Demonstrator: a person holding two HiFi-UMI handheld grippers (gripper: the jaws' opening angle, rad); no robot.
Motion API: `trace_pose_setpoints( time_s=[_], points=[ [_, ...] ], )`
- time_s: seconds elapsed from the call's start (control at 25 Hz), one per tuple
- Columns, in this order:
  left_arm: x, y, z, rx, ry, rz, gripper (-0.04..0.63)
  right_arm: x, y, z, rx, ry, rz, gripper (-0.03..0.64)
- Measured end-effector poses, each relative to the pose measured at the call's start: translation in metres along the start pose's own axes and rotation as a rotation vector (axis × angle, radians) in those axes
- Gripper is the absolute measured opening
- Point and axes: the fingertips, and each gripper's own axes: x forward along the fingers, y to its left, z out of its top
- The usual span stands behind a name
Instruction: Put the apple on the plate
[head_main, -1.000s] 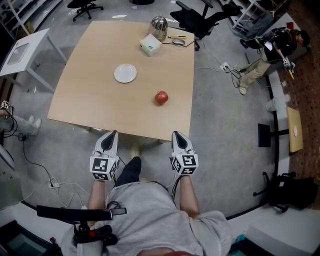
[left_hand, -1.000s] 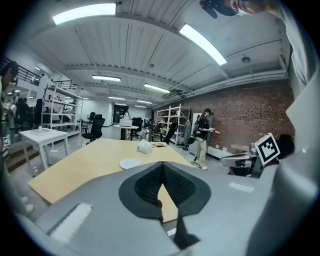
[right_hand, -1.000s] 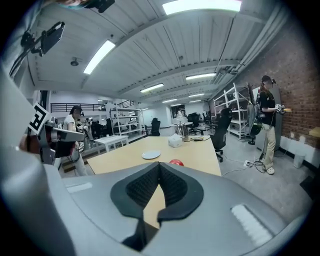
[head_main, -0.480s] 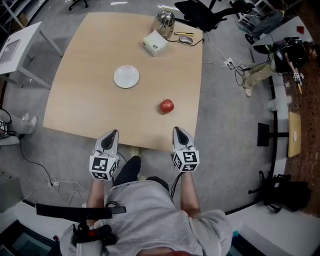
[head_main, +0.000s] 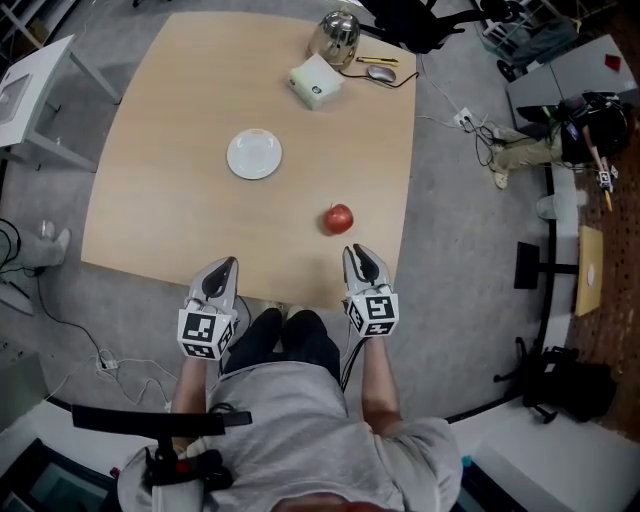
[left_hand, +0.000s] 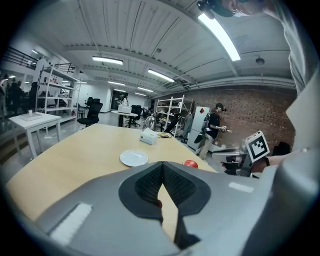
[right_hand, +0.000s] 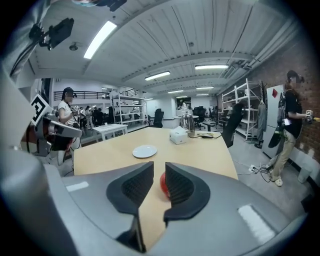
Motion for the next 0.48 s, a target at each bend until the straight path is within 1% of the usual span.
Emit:
trace_pose_setpoints(
  time_s=[0.08, 0.36, 0.48],
  points=[
    [0.004, 0.0, -0.003, -0.002, 0.009, -0.002, 0.02, 0.008, -0.002, -0.003, -0.012, 0.011, 0.014, 0.097],
    [0.009, 0.001, -0.013, -0.02, 0.045, 0.013, 0.02, 0.036, -0.014, -0.018, -0.078, 0.061, 0.038, 0.229],
    [0.01, 0.006, -0.019, -0.032, 0.057, 0.034, 0.02, 0.049, -0.022, -0.029, -0.106, 0.092, 0.041, 0.256]
  ],
)
